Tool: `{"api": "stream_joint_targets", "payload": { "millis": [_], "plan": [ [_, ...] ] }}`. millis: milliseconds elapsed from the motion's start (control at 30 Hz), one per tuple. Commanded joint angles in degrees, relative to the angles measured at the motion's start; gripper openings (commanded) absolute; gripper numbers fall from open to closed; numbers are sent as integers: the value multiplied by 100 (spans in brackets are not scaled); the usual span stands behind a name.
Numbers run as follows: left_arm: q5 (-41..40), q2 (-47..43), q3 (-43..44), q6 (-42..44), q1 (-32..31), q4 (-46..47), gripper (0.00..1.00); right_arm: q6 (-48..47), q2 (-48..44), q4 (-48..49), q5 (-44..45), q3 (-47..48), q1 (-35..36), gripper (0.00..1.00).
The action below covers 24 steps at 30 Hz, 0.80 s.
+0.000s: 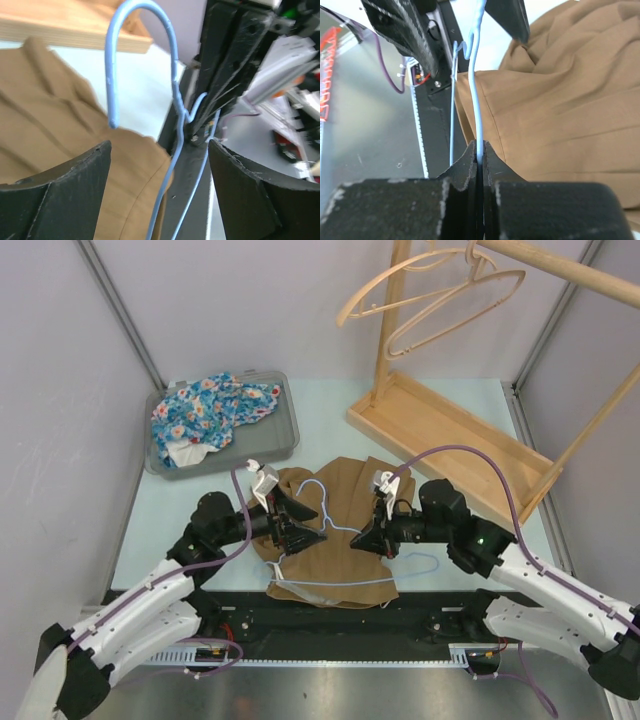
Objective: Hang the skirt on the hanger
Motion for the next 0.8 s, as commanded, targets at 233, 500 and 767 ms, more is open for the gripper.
{"api": "stream_joint_targets", "payload": {
  "millis": [233, 500, 767],
  "plan": [
    [1218, 770, -417, -1836, 195, 3338, 83, 260, 124, 719, -382, 19, 53, 0],
    [1191, 1095, -242, -1671, 186, 3260, 73, 330, 291, 955, -382, 19, 167, 0],
    [1157, 1210, -14, -1257, 186, 2559, 23, 454, 335, 1088, -356, 19, 194, 0]
  ]
}}
